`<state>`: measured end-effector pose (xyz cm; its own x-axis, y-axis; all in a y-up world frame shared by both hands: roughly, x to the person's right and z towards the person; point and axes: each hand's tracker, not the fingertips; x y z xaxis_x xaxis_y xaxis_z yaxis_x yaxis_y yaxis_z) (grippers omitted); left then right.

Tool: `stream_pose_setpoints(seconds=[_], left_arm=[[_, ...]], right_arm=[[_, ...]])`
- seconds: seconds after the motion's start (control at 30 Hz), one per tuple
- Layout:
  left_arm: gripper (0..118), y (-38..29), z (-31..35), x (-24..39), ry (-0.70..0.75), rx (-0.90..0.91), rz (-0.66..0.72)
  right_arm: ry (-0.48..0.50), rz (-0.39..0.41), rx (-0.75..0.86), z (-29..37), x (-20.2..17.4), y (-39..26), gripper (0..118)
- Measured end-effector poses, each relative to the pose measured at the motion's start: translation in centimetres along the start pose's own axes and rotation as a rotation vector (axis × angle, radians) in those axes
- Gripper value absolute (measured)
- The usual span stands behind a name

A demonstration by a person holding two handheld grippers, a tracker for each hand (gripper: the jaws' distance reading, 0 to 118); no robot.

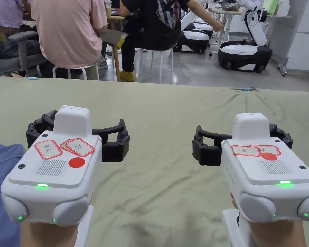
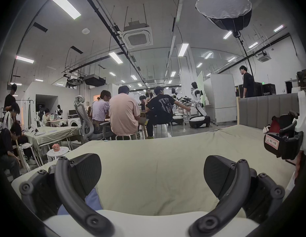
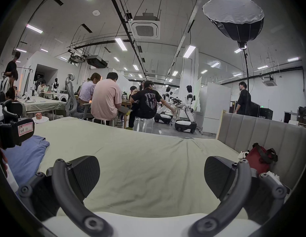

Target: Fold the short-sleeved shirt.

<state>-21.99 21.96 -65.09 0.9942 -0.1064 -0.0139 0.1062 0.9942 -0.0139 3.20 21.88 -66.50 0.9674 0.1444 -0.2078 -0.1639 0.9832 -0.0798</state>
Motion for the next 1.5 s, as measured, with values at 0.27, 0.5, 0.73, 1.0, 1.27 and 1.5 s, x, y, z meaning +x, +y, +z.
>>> stream_pose_setpoints(seconds=[0.27,0.5,0.73,1.0,1.27,1.5], left_arm=[[118,0.0,0.2,0.0,-0.030,0.004,0.007],[118,0.0,0.2,0.0,-0.033,0.006,0.012],[118,0.1,0.3,0.2,-0.020,0.025,-0.007],[118,0.2,0.2,0.4,-0.047,0.016,-0.001],[0,0.1,-0.2,1.0,-0.096,0.004,0.004],[0,-0.2,-0.8,1.2,-0.110,-0.004,0.003]], right_arm=[[0.006,-0.018,-0.002,0.0,0.2,0.0,118],[-0.016,-0.035,0.016,0.1,0.3,0.2,118],[-0.008,-0.076,-0.003,-0.1,1.0,0.1,118],[-0.005,-0.076,-0.012,0.1,1.1,0.2,106],[-0.057,-0.050,0.016,0.7,1.6,0.9,0],[-0.044,-0.031,0.001,0.6,1.8,0.9,0]])
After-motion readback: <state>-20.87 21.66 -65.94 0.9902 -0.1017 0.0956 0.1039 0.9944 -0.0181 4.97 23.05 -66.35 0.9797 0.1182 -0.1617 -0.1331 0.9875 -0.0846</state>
